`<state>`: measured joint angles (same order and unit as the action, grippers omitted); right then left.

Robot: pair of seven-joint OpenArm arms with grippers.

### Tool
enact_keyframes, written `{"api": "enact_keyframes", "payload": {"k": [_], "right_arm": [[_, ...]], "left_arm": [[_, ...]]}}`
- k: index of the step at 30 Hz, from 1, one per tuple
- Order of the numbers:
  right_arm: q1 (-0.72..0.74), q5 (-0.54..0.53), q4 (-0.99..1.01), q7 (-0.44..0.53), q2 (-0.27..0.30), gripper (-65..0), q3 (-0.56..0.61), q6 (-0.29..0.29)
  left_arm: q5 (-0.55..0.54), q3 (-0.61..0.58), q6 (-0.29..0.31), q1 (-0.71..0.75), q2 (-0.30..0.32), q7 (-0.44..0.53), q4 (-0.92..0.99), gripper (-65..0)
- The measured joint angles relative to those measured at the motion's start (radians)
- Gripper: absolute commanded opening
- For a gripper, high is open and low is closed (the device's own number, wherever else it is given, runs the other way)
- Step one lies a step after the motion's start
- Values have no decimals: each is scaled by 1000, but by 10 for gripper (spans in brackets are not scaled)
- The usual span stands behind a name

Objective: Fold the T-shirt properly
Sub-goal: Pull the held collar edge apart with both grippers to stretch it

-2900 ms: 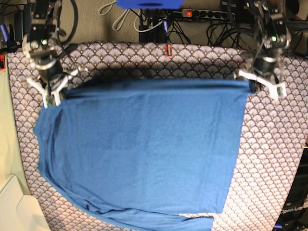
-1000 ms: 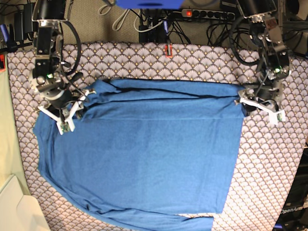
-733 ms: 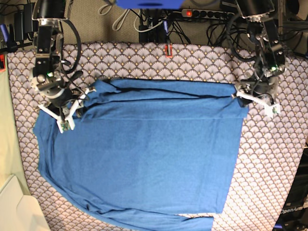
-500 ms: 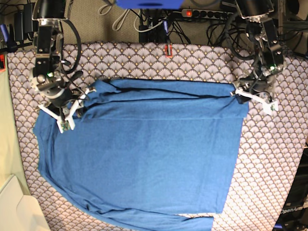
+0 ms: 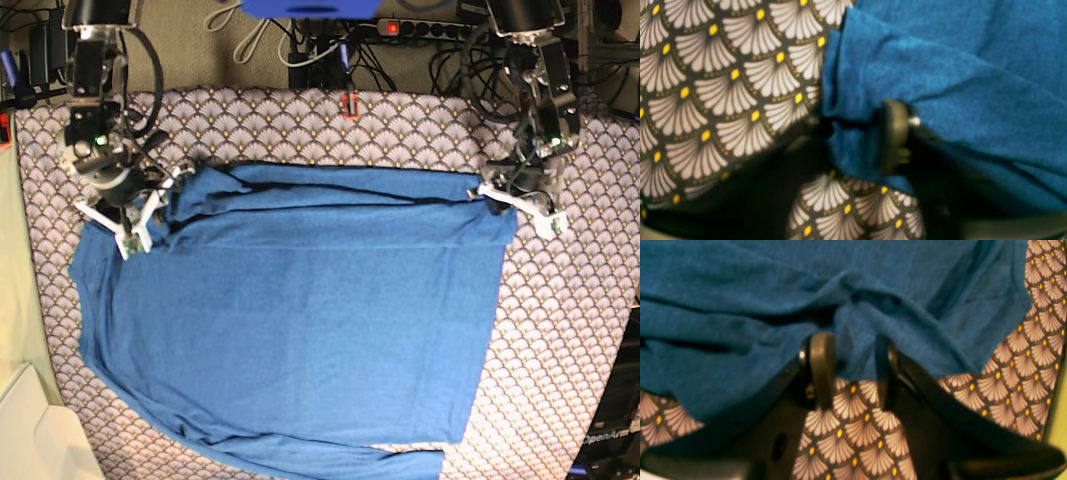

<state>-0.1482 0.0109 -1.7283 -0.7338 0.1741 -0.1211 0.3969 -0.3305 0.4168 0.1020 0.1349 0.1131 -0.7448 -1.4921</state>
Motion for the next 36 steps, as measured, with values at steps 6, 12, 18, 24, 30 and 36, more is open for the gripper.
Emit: {"api": "enact_keyframes", "payload": {"k": [6, 12, 18, 24, 30, 36], "right_arm": [[-75, -7, -93, 0, -5, -433, 0, 0], [-130, -11, -133, -45, -43, -433, 5, 0], [-140, -8, -130, -67, -89, -432, 11, 0], [-134, -5, -124, -68, -91, -431, 18, 24], [-132, -8, -124, -114, -89, -407, 50, 71], [-131, -8, -124, -112, -91, -301, 50, 71]], "left_arm": [[0, 0, 0, -3, -3, -6, 2, -625], [3, 0, 0, -13, -3, -14, 4, -646], [3, 0, 0, -13, -3, -14, 5, -646], [3, 0, 0, -13, -3, -14, 5, -646], [3, 0, 0, -13, -2, -14, 5, -646], [3, 0, 0, -10, -2, -13, 5, -646]]}}
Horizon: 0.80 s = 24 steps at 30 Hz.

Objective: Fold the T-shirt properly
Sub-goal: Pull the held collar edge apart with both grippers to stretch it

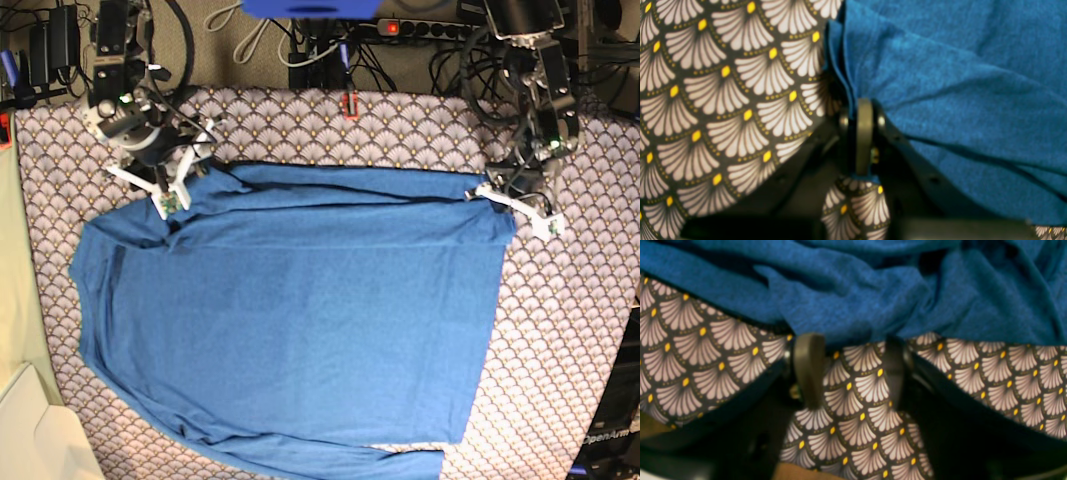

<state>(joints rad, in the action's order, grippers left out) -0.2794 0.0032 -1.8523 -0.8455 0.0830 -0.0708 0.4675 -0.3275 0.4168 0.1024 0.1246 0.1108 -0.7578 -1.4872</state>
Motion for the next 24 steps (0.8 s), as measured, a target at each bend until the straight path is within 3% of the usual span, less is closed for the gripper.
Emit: {"api": "enact_keyframes", "payload": {"k": [24], "right_arm": [[65, -2, 120, 11, -2, -291, 24, 0]], "left_arm": [[0, 2, 0, 0, 0, -1, -2, -646]]}}
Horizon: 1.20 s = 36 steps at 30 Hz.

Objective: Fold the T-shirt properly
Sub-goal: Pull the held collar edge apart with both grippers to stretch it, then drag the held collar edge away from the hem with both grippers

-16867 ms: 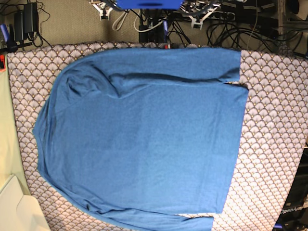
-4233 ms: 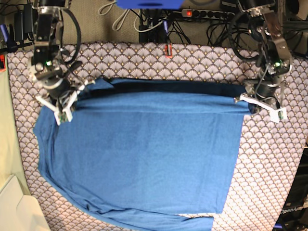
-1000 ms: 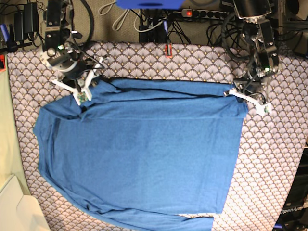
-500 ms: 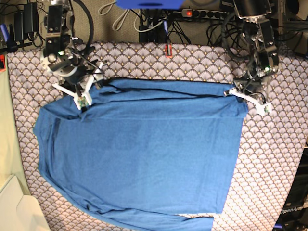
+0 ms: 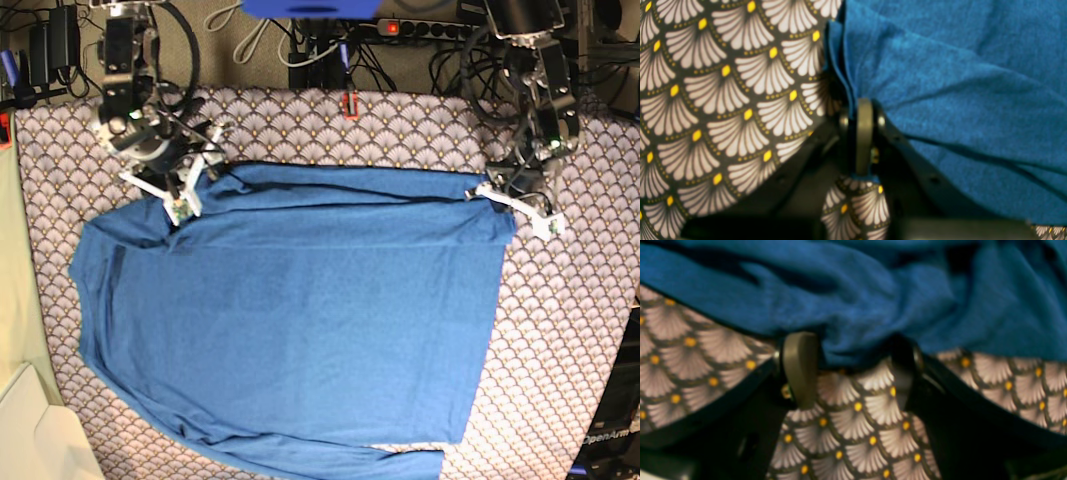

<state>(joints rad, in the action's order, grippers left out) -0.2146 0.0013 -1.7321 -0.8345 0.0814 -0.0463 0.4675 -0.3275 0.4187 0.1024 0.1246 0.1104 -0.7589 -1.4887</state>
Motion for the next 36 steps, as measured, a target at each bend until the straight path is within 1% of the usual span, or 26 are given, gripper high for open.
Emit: {"api": "enact_keyframes", "payload": {"k": [3, 5, 8, 10, 12, 15, 18, 19, 20, 22, 24, 30, 32, 36], "right_arm": [[0, 7, 0, -7, 2, -293, 14, 0], [0, 5, 0, 10, 1, -302, 27, 0], [-2, 2, 0, 43, 2, -360, 27, 0], [-6, 2, 0, 46, 2, -402, 27, 0], [-5, 2, 16, 46, 4, -427, 27, 0], [0, 1, 42, 53, 7, -435, 27, 0], [0, -10, 50, 65, 23, -438, 27, 0], [0, -10, 50, 65, 23, -448, 27, 0], [0, -10, 50, 65, 23, -470, 27, 0], [0, -9, 50, 65, 24, -544, 27, 0], [0, -2, 50, 65, 24, -644, 27, 0], [-9, -2, 43, 66, 26, -650, 23, 0], [-41, 4, -2, 40, 32, -650, 24, 0], [-91, 10, -105, 34, 39, -650, 23, 3]], "left_arm": [[-3, 0, 0, 0, 1, 0, 0, -646], [-3, 0, 0, 0, 0, 0, 0, -646], [-3, 0, 0, 0, 1, -1, 0, -646], [-3, 0, 0, 0, 3, -1, 0, -646], [-3, 0, 0, 0, 3, -1, 0, -646], [-3, 0, 0, 0, 3, -2, 0, -646], [-3, 0, 0, 0, 3, -2, 0, -646], [-3, 0, 0, 1, 3, -1, 0, -646], [-3, 0, 0, 0, 3, -1, 0, -646], [-3, 0, 0, 1, 3, -2, 0, -646], [-3, 0, 0, 3, 3, -1, -2, -646], [-3, 0, 0, 4, 3, -4, -3, -646], [-6, 0, 5, 9, 9, -4, -4, -646], [-13, 0, 4, 37, 22, -19, -34, -646]]}}
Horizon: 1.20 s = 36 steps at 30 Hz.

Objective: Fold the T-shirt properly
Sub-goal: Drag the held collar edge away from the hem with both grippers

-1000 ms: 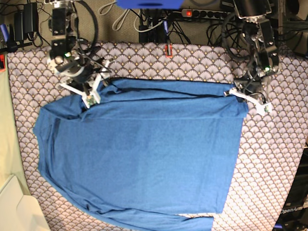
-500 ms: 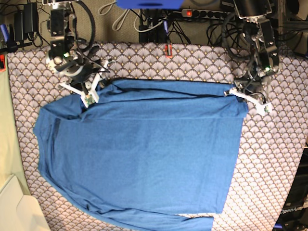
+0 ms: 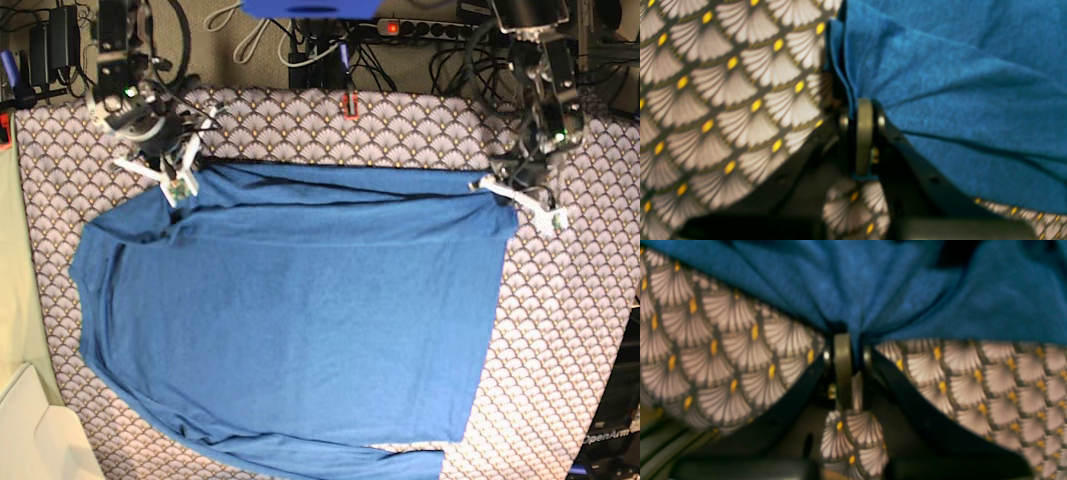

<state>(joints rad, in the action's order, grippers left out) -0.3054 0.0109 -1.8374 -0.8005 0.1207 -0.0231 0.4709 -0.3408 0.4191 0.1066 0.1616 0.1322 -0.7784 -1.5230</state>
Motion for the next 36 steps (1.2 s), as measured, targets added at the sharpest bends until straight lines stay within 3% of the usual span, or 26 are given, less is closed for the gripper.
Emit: {"api": "enact_keyframes", "payload": {"k": [8, 11, 20, 26, 36], "right_arm": [[-45, -6, -58, 3, -1, -650, -3, 0], [-66, -8, -83, 15, 0, -650, -3, 0], [-131, -7, -121, 18, 37, -650, -6, 0], [-229, -6, -126, 135, 57, -650, -3, 0], [-299, -8, -127, 203, 57, -650, -5, 1]], "left_arm": [[10, 1, -1, 51, 0, -4, -83, -646], [11, 2, -4, 69, 0, -61, -83, -646], [3, 2, -1, 83, 35, -105, -102, -646], [8, 2, -1, 132, 40, -104, -174, -646], [6, 1, 0, 206, 71, -105, -191, -646]]}}
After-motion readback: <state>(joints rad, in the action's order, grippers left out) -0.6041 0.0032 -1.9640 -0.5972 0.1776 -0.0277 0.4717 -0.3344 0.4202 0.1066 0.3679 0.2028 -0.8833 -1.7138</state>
